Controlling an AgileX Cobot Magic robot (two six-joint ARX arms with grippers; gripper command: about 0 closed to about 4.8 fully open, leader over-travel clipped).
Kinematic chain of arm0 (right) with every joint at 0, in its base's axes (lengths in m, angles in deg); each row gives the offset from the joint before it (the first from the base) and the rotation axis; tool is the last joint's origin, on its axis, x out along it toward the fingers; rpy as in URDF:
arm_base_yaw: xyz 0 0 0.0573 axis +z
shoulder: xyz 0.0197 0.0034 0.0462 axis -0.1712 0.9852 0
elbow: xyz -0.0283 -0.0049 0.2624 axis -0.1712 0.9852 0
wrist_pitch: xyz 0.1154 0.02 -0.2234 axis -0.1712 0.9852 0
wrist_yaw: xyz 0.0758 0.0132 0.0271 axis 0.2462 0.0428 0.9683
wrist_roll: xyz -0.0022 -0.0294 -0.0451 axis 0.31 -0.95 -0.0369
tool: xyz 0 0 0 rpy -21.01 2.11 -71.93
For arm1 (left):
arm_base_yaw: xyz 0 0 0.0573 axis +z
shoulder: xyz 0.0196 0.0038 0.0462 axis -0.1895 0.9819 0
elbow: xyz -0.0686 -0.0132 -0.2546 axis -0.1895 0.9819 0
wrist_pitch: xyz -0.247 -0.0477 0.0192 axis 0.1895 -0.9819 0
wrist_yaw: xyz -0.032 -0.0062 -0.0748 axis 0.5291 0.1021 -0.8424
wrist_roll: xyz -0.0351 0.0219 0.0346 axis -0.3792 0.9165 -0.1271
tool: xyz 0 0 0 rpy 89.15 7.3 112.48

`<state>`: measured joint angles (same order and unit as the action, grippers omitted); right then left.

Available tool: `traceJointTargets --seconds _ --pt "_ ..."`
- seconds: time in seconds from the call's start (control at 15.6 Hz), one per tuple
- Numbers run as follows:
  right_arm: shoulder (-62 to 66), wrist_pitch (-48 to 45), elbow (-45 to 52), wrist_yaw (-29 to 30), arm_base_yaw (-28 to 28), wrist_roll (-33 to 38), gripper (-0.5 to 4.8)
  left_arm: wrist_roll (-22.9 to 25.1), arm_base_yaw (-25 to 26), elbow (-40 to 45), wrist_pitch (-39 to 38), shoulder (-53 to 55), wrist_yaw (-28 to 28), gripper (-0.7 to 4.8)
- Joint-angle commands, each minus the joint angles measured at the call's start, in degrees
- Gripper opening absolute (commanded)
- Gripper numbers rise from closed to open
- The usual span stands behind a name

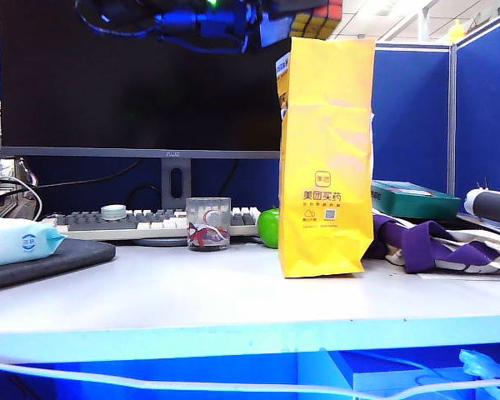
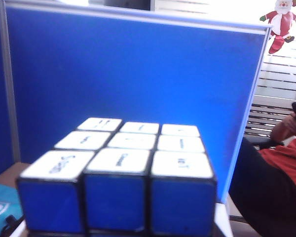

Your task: Pick up the Rubik's Cube and throw it into the yellow paper bag.

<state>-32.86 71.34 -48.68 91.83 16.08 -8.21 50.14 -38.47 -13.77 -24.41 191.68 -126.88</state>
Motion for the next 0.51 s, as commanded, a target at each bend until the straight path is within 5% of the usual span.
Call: traceJointTargets --seconds 0.06,0.19,0.26,0.32,0.38,0.51 --pt "0.6 -1.4 -0.4 0.1 0.0 -0.2 0.95 0.0 -0.1 -0.4 2.5 -0.4 -1.4 0.17" --pt "1.9 -1.5 -0.4 0.4 0.0 -0.2 0.95 -0.7 -0.1 -0.4 2.5 -0.3 -1.7 0.39" --pt "2.1 -1.4 -0.4 0.7 0.0 -0.2 0.95 -1.7 -0.1 -0.5 2.6 -0.3 -2.4 1.63" --pt "2.6 -1.6 -0.4 1.7 0.0 -0.2 0.95 -3.8 -0.1 -0.5 2.5 -0.3 -1.5 4.25" --pt "2.7 -1.6 -0.4 1.9 0.0 -0.2 0.95 -5.8 -0.1 -0.5 1.9 -0.3 0.6 4.79" --pt "2.8 -1.7 -0.4 2.8 0.0 -0.2 0.95 -6.0 -0.1 -0.5 1.6 -0.3 1.1 4.79"
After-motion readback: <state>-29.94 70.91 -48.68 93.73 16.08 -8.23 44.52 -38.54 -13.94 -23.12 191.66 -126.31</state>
